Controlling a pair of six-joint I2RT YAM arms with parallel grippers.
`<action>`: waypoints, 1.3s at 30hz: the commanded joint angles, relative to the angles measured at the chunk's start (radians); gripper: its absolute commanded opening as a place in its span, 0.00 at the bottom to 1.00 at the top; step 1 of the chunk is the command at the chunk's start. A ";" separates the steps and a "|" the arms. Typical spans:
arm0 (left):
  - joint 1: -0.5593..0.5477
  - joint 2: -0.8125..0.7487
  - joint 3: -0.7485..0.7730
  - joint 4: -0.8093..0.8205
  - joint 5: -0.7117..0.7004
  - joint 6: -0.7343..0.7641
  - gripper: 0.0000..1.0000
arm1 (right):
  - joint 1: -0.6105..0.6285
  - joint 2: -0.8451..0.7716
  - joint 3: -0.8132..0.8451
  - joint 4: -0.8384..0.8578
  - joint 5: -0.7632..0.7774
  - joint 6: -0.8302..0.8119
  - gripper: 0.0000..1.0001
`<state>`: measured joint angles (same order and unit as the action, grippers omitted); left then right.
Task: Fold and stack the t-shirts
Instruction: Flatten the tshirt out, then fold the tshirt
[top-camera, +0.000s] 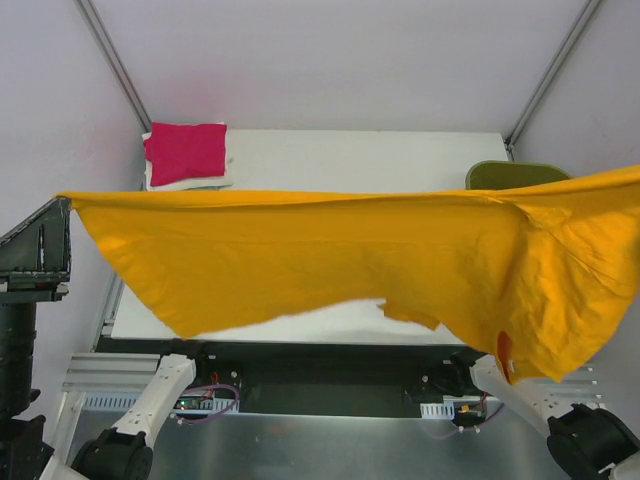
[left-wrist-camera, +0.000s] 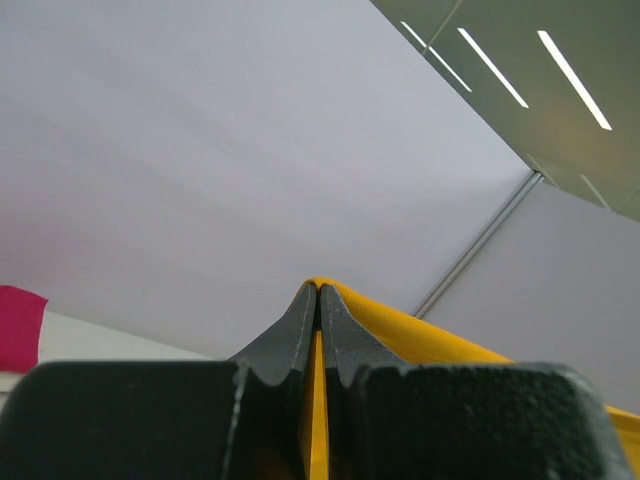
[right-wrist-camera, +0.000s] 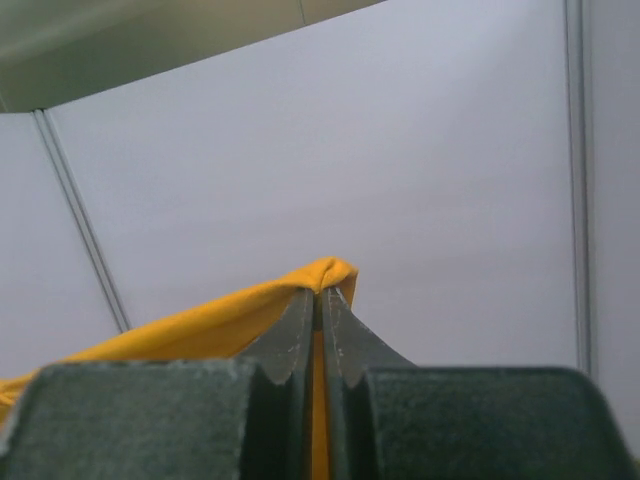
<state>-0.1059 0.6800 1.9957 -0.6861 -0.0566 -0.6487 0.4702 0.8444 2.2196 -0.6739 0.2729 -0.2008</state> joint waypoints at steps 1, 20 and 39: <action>-0.005 0.121 -0.043 0.011 -0.023 0.047 0.00 | 0.001 0.142 -0.018 0.059 0.084 -0.136 0.01; 0.041 0.715 -0.845 0.378 -0.256 0.127 0.00 | -0.113 0.823 -0.720 0.349 0.150 -0.040 0.01; 0.089 1.038 -0.721 0.378 -0.112 0.185 0.00 | -0.117 1.044 -0.503 0.073 0.091 0.164 0.01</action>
<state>-0.0162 1.8240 1.3308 -0.3141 -0.1799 -0.4808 0.3576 2.0087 1.7054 -0.4843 0.3702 -0.1429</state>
